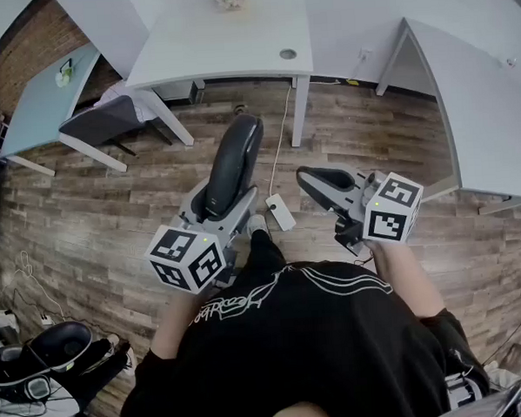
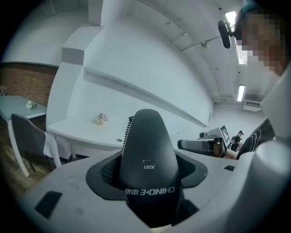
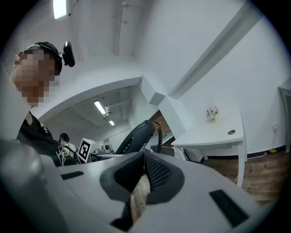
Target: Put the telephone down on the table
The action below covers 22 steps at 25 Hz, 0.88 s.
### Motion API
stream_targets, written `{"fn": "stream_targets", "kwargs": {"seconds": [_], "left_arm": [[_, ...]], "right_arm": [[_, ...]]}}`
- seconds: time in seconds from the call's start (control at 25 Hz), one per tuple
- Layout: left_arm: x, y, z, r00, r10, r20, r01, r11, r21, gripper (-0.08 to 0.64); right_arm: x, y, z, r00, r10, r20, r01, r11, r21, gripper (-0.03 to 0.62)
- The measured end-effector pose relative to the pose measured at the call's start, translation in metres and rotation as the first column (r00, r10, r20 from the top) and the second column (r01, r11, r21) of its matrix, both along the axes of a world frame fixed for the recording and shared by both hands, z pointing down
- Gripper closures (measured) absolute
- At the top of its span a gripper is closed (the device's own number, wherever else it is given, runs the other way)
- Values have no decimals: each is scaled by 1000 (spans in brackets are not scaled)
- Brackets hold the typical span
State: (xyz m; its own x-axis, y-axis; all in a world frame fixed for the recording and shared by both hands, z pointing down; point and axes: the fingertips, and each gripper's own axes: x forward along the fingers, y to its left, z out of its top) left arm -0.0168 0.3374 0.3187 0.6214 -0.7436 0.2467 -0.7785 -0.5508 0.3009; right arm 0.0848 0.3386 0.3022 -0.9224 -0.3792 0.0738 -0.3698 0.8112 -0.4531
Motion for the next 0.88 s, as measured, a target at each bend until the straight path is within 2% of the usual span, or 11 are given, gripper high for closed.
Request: {"fn": "stream_targets", "kwargs": {"seconds": [0.48,0.88], "left_arm": [[-6,-4,0,1000,-23,-11,23,1000,3,276],[5,-7,2,1000,6,-22,-6,1000,25,276]], "right_arm": [[-1,-3,3,1000,-4,-10,4,1000,-2,554],[2,-6,-2,1000,10,-14,-9,999,31,554]]}}
